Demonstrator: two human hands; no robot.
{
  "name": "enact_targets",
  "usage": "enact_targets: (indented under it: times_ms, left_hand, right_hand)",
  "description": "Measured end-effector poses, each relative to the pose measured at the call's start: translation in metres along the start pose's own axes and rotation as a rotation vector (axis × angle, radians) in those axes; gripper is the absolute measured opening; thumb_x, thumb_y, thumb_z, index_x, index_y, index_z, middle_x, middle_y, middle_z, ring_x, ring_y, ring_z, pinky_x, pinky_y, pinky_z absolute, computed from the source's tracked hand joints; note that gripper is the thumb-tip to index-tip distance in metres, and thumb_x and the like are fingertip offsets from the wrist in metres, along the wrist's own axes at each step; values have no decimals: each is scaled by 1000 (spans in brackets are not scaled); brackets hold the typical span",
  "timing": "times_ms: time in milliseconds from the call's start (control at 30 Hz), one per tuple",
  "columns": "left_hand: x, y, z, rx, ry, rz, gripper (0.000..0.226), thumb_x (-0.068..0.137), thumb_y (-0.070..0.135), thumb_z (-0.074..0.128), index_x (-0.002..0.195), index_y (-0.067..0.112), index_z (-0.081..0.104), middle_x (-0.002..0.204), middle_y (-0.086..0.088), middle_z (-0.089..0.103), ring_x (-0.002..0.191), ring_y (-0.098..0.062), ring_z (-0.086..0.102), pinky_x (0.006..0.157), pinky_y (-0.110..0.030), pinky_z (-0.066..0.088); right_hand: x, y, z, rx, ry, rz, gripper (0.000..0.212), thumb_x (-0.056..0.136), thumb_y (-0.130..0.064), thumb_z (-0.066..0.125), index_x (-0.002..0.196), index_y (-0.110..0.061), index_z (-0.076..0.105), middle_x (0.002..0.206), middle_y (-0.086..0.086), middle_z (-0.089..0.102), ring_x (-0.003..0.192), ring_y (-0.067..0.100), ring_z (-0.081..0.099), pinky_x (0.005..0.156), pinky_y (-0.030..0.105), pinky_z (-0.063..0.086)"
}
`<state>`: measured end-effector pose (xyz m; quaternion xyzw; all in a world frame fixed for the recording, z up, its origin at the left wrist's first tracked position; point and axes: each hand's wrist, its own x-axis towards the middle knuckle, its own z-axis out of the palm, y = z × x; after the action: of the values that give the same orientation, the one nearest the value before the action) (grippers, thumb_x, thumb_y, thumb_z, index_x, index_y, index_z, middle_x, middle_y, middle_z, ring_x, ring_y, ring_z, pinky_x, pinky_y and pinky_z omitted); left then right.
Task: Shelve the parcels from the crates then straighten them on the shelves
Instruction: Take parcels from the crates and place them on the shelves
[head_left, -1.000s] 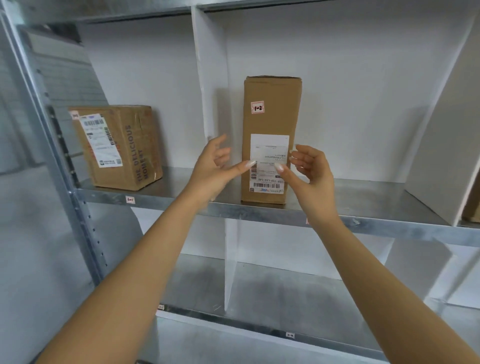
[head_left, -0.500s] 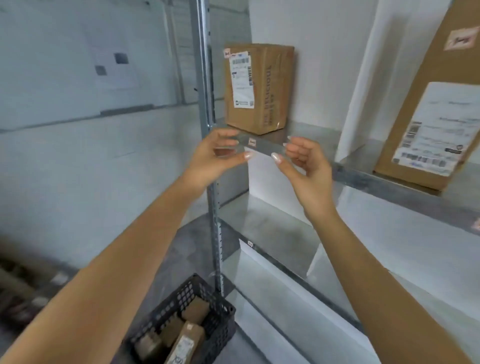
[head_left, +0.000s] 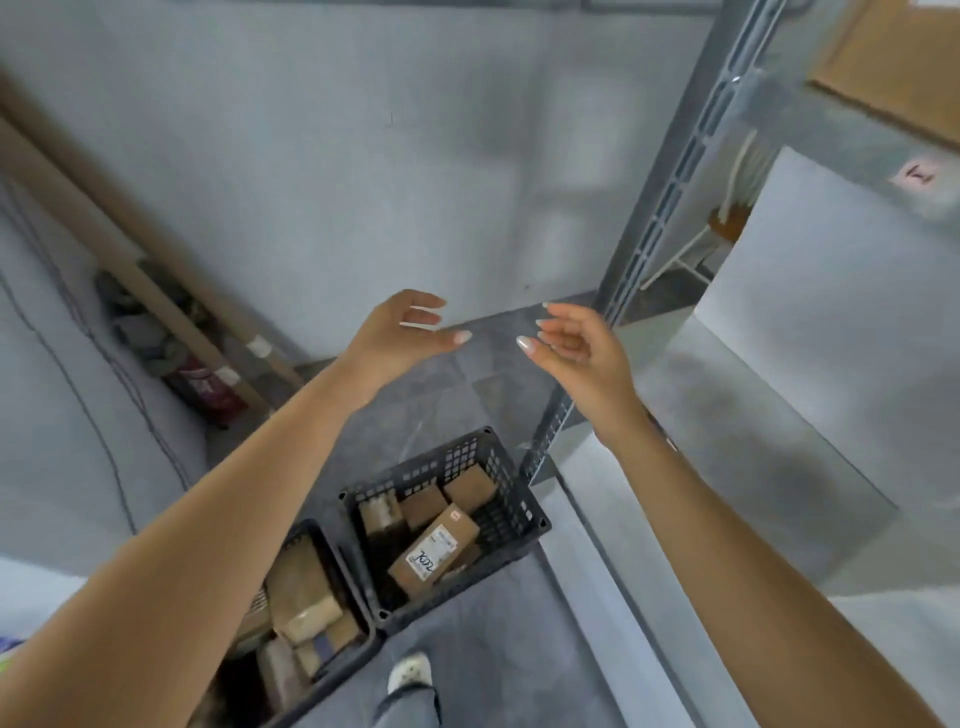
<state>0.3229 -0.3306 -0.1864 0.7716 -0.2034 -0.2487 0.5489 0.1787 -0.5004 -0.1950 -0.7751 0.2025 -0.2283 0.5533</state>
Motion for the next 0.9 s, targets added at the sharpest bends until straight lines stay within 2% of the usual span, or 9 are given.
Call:
enact_targets:
  times_ms: [100,300,433,600,700,767,833,867,900]
  left_hand:
    - [21,-41,-9,17,7,-78,51,74,35,80,117,24,55,117,0,61,107,-13,59,80,-23,48]
    - [57,-121,1,42,25,-254,59,75,39,77,125,20,54,120,1,60,108,-15,59,87,-27,45]
    - [69,-200,29,23,63,-413,55,75,36,79,122,19,57,119,-3,62,108,-18,61,96,-35,49]
    - [96,-314,76,14,49,-569,47,78,31,77,119,18,58,117,-4,62,109,-19,60,96,-35,48]
    - [115,-393,104,44,11,-630,44,80,31,75,119,17,59,116,-4,62,109,-19,59,95,-33,46]
    - [128,-449,123,68,-11,-652,41,83,31,71,119,17,59,116,-3,63,110,-19,59,99,-35,45]
    - [141,-503,142,96,-29,-669,35,88,29,66,120,17,59,118,-3,63,112,-20,58,98,-33,44]
    - [147,-531,152,113,-37,-675,34,90,27,63,123,16,58,120,-4,62,114,-20,57,96,-30,44]
    - [151,-551,159,135,-52,-685,35,92,25,61,125,14,57,124,-6,61,116,-21,55,95,-29,43]
  right_hand:
    - [18,31,30,8,-103,98,48,78,-29,80,120,-21,60,111,-4,67,104,7,64,96,22,50]
    - [47,123,77,-30,-299,316,50,79,-33,79,123,-21,58,113,-4,66,106,6,63,96,21,49]
    - [55,209,102,-35,-372,522,53,79,-32,79,126,-19,57,116,-1,65,108,10,62,98,30,50]
    - [54,330,137,-122,-471,778,64,82,-33,76,137,-17,47,127,3,57,112,14,56,88,24,40]
    - [48,416,163,-235,-515,950,74,84,-32,74,145,-10,37,136,9,51,120,21,52,93,28,40]
    - [42,475,179,-320,-530,1048,63,86,-24,73,137,-1,44,124,11,57,119,27,54,97,33,44]
    - [36,530,196,-355,-534,1127,36,85,-14,73,112,1,54,94,8,56,105,27,58,93,31,49]
    - [32,557,205,-352,-530,1153,32,84,-10,73,108,1,54,91,8,55,103,27,58,96,34,50]
    - [29,578,212,-345,-528,1172,35,83,-8,74,110,2,55,96,10,58,105,28,59,98,38,51]
